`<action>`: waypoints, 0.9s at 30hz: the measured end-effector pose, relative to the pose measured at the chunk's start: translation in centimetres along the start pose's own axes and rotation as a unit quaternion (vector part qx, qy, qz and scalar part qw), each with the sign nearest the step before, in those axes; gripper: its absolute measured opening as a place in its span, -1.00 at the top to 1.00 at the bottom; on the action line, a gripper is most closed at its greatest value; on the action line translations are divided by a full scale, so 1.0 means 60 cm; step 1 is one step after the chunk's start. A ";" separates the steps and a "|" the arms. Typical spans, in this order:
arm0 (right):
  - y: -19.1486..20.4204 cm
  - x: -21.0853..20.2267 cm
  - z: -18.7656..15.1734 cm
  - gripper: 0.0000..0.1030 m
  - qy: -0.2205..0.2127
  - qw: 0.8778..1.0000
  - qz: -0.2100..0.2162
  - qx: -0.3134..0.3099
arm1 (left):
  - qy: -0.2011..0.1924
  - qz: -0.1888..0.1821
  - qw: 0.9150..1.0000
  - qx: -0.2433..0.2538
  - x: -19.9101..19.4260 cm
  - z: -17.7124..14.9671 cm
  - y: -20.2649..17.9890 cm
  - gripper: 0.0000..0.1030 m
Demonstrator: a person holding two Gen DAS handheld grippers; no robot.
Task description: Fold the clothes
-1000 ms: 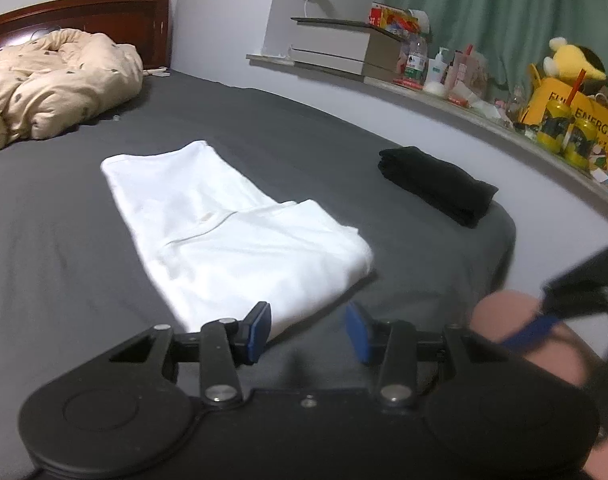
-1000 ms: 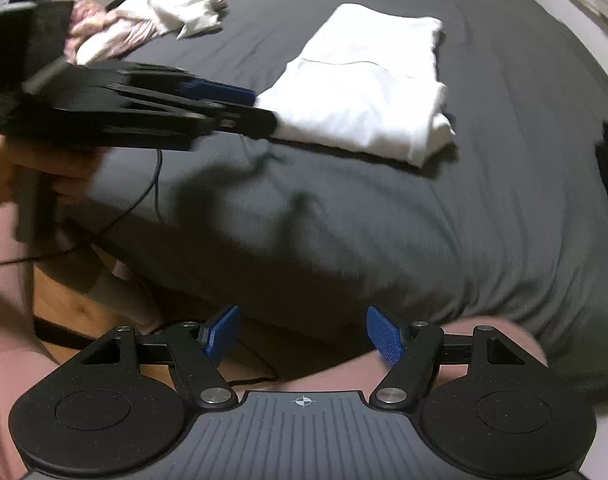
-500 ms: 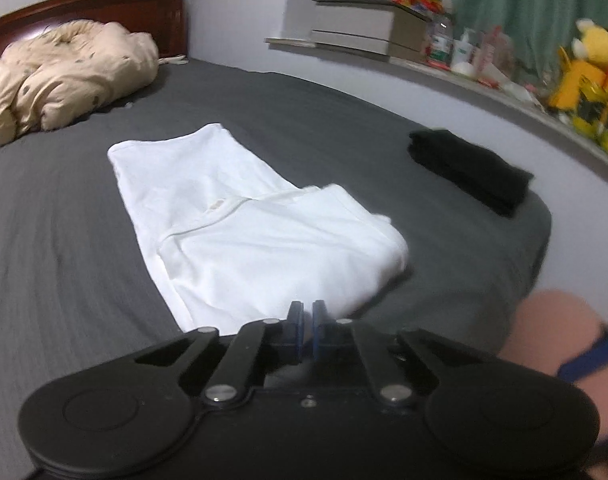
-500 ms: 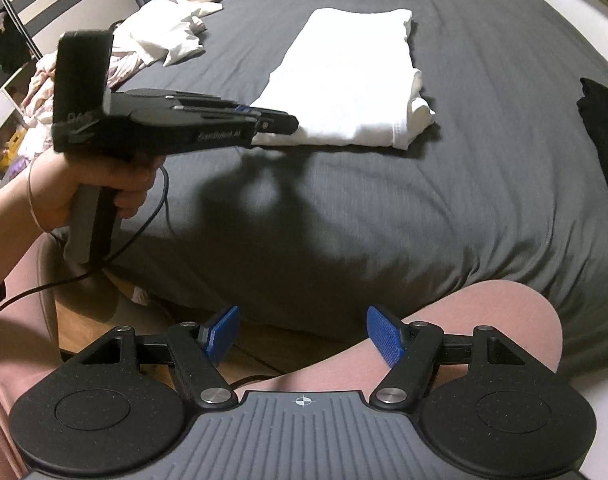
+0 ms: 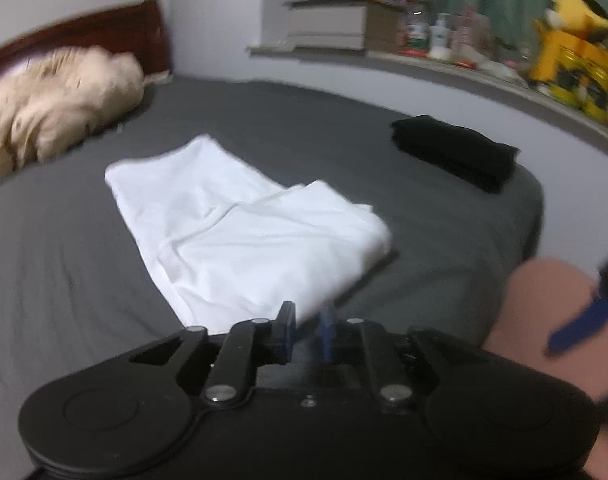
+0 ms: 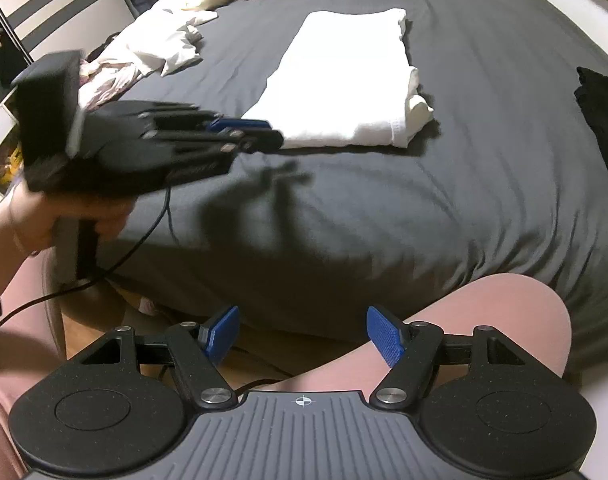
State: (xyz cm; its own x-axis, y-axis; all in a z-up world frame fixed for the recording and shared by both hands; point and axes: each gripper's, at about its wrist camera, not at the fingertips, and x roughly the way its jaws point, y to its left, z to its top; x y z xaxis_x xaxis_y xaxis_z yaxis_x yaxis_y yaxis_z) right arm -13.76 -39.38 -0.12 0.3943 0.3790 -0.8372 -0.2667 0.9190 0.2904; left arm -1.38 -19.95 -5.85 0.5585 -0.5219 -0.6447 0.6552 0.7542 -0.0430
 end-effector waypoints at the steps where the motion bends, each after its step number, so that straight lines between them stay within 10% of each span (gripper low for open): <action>1: 0.001 -0.001 -0.001 -0.38 -0.001 1.000 0.000 0.000 | 0.004 0.001 1.000 -0.006 0.007 0.002 0.002 0.65; 21: -0.004 -0.005 -0.008 -0.38 -0.001 1.000 0.004 0.020 | -0.014 -0.053 0.998 0.016 -0.026 -0.013 -0.019 0.99; 27: -0.002 -0.004 -0.009 -0.38 -0.002 1.000 0.008 0.021 | -0.020 0.026 0.999 0.014 -0.019 -0.001 -0.015 0.80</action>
State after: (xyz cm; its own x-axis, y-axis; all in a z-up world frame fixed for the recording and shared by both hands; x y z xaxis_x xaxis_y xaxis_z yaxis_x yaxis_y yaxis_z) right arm -14.29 -39.62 -0.17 0.3940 0.3944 -0.8302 -0.2364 0.9163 0.3232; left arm -2.65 -20.02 -5.12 0.6115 -0.4981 -0.6147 0.6385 0.7696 0.0115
